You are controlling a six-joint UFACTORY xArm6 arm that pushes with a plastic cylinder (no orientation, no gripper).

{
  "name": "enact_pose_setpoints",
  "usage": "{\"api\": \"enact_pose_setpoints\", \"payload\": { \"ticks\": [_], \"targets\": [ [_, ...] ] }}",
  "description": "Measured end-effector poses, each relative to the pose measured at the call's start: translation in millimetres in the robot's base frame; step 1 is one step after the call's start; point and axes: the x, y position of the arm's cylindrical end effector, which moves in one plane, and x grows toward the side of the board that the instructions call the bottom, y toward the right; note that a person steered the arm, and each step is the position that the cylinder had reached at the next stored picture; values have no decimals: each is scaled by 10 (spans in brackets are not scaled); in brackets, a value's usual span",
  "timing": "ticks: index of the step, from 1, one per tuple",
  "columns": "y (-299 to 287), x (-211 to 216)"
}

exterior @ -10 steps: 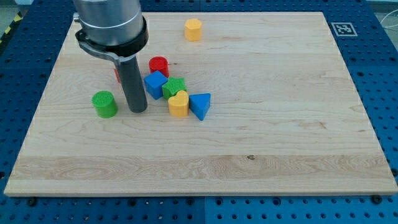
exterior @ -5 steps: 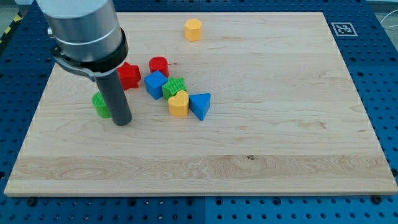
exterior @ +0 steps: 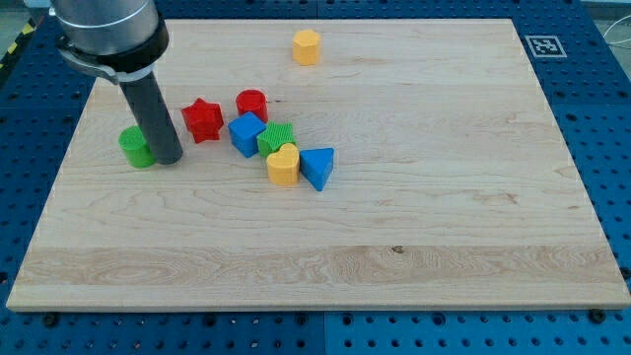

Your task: Slide the green circle towards the center left

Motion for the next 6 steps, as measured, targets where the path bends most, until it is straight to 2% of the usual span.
{"api": "enact_pose_setpoints", "payload": {
  "ticks": [3, 6],
  "targets": [
    [0, 184],
    [-85, -111]
  ]
}}
